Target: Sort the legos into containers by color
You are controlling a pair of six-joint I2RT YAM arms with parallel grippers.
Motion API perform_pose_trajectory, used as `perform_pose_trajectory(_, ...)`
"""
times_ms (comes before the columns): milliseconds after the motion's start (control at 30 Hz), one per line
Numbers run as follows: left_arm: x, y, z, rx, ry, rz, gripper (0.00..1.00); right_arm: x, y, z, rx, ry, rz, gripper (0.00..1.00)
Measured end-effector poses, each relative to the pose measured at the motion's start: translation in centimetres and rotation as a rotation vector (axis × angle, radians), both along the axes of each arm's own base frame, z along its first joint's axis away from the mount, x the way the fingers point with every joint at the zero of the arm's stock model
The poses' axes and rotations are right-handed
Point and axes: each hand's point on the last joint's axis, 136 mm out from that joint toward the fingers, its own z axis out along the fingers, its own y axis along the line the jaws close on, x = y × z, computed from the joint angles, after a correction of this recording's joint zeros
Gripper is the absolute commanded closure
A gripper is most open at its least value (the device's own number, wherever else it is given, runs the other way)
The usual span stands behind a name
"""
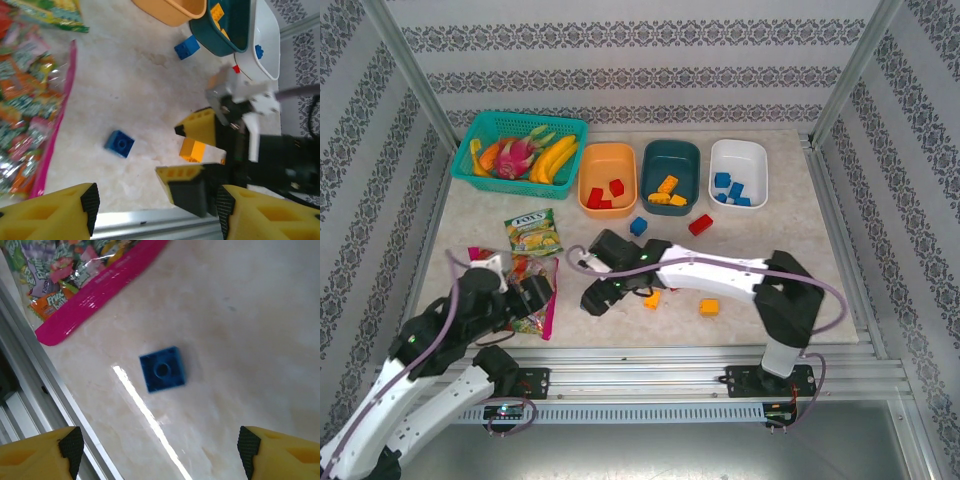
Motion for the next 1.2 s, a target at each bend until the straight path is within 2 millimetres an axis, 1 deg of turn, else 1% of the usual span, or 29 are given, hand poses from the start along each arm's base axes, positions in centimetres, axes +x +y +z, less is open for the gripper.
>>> perform_pose_trajectory(67,-1.3,1.2,-0.4,-0.004,0.008,0.025,0.34,0.1,1.0,-1.1,-0.039,0.008,0.030,0.16)
perform_pose_trajectory(133,-2.2,2.1,-0.9,-0.004,0.023,0.049,0.34,0.5,1.9,-2.0,-0.079,0.002,0.051,0.16)
perform_pose_trajectory(200,-2.6,2.5,-1.2,-0.002,0.033,0.065,0.35,0.7,2.4,-2.7,-0.110,-0.006,0.071,0.16)
perform_pose_trajectory(300,-2.8,2.8,-1.5,0.001,0.049,0.081,0.35,0.9,2.5,-3.7,-0.169,-0.010,0.089,0.19)
perform_pose_trajectory(500,-2.7,3.1,-1.5,0.002,0.049,0.101,0.35,0.7,2.2,-6.0,-0.258,0.007,0.113,0.29)
perform_pose_trajectory(733,-2.7,3.1,-1.5,0.001,0.050,0.101,0.36,0.6,2.7,-7.7,-0.304,0.015,0.133,0.46)
perform_pose_trajectory(833,-2.7,3.1,-1.5,0.001,0.050,0.101,0.36,0.7,2.7,-7.6,-0.311,0.007,0.132,0.57)
perform_pose_trajectory(933,-2.7,3.1,-1.6,0.001,0.051,0.100,0.36,0.8,2.8,-7.4,-0.309,0.004,0.130,0.66)
perform_pose_trajectory(1067,-2.7,2.7,-2.0,-0.001,0.069,0.085,0.35,0.9,2.8,-7.3,-0.305,0.005,0.119,0.68)
perform_pose_trajectory(1167,-2.2,1.5,-2.4,-0.009,0.093,0.053,0.35,1.4,2.5,-6.7,-0.292,0.008,0.086,0.68)
perform_pose_trajectory(1200,-2.0,1.0,-2.6,-0.011,0.107,0.038,0.35,1.7,2.2,-6.1,-0.284,0.008,0.069,0.68)
